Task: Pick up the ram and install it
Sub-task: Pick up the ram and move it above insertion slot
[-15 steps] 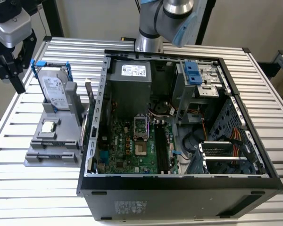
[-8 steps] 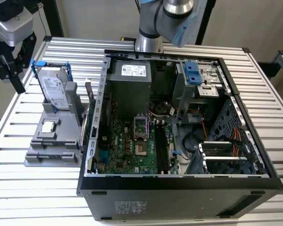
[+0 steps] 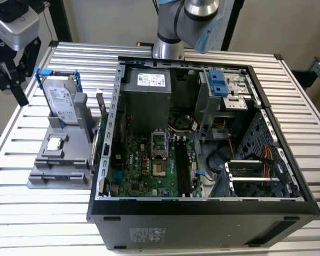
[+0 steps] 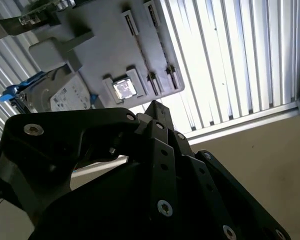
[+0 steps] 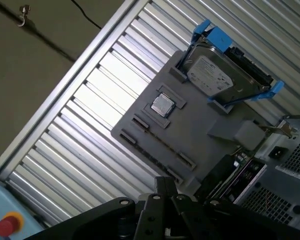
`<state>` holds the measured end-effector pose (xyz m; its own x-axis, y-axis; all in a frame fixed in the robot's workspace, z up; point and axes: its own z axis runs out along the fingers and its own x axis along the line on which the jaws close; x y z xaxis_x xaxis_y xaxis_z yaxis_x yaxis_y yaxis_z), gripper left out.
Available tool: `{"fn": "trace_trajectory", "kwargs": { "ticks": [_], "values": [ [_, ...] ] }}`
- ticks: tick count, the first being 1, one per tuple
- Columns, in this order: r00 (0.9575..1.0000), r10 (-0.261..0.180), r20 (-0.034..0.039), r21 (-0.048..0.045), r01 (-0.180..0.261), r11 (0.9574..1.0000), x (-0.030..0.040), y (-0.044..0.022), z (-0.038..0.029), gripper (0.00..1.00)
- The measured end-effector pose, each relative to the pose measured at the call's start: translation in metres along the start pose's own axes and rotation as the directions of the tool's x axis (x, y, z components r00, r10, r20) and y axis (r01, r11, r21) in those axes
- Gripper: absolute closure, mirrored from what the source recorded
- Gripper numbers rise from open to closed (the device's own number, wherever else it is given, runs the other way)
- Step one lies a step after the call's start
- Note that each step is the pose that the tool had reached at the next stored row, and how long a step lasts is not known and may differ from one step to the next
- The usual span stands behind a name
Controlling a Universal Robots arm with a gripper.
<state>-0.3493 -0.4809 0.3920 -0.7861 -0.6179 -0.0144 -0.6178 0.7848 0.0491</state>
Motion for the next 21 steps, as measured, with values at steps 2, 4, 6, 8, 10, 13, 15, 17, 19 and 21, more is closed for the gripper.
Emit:
{"fn": "trace_trajectory", "kwargs": {
  "ticks": [2,4,6,8,10,13,15,17,19,21],
  "values": [
    [0.9999,-0.011,-0.0006,-0.0002,0.011,0.9999,0.0,0.0,0.0,1.0],
    [0.9997,-0.023,-0.0011,-0.0003,0.023,0.9997,0.0,0.0,0.0,1.0],
    [0.9994,-0.034,-0.0017,-0.0005,0.034,0.9994,0.0,0.0,0.0,1.0],
    [0.9989,-0.046,-0.0022,-0.0007,0.046,0.9989,0.0,0.0,0.0,1.0],
    [0.9984,-0.057,-0.0027,-0.0009,0.057,0.9984,0.0,0.0,0.0,1.0],
    [0.9973,-0.074,-0.0036,-0.0012,0.074,0.9973,0.0,0.0,0.0,1.0],
    [0.9964,-0.085,-0.004,-0.0014,0.085,0.9964,0.0,0.0,0.0,1.0],
    [0.9954,-0.096,-0.0046,-0.0016,0.096,0.9954,0.0,0.0,0.0,1.0],
    [0.9943,-0.106,-0.0051,-0.0018,0.106,0.9943,0.0,0.0,0.0,1.0],
    [0.9931,-0.117,-0.0056,-0.002,0.117,0.9931,0.0,0.0,0.0,1.0]
  ]
}}
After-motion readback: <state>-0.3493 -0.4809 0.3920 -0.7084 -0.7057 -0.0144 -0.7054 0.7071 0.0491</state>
